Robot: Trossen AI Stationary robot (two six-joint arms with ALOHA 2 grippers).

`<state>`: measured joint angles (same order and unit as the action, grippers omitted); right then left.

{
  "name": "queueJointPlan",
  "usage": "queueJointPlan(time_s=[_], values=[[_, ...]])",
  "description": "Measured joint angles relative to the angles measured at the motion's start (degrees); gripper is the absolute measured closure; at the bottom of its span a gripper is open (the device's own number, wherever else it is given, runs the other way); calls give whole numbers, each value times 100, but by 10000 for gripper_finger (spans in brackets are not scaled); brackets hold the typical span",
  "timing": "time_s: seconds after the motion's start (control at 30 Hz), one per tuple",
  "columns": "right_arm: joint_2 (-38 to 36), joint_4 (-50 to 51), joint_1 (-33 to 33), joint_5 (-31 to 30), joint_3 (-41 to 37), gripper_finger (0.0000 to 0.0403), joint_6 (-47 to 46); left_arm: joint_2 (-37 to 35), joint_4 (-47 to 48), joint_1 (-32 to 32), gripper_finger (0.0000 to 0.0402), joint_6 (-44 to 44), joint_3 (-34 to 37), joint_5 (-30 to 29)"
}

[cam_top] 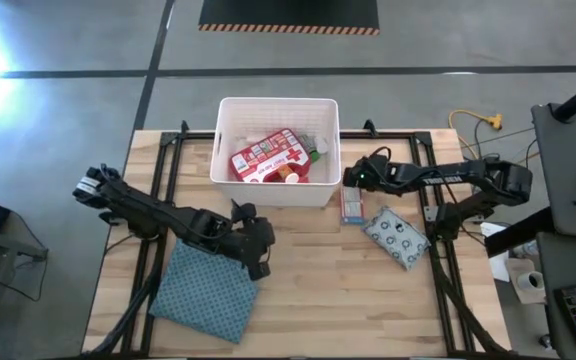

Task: Pick & place medical supplies in basket/bin
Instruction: Put the red medicine box into the white bin

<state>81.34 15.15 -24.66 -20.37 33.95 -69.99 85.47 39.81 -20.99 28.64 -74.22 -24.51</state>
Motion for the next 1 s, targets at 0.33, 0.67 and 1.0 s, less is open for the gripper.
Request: queueJointPlan(time_s=[0.33, 0.67, 1.0], values=[[877, -966, -592, 794, 26, 390, 925, -53, 149, -22, 401, 104, 0, 7], [-229, 1398, 449, 3694, -12, 390, 1593, -83, 212, -22, 401, 149, 0, -380], [-2806, 1768, 1476, 1190, 177, 390, 2241, -81, 92, 98, 401, 53, 0, -375]])
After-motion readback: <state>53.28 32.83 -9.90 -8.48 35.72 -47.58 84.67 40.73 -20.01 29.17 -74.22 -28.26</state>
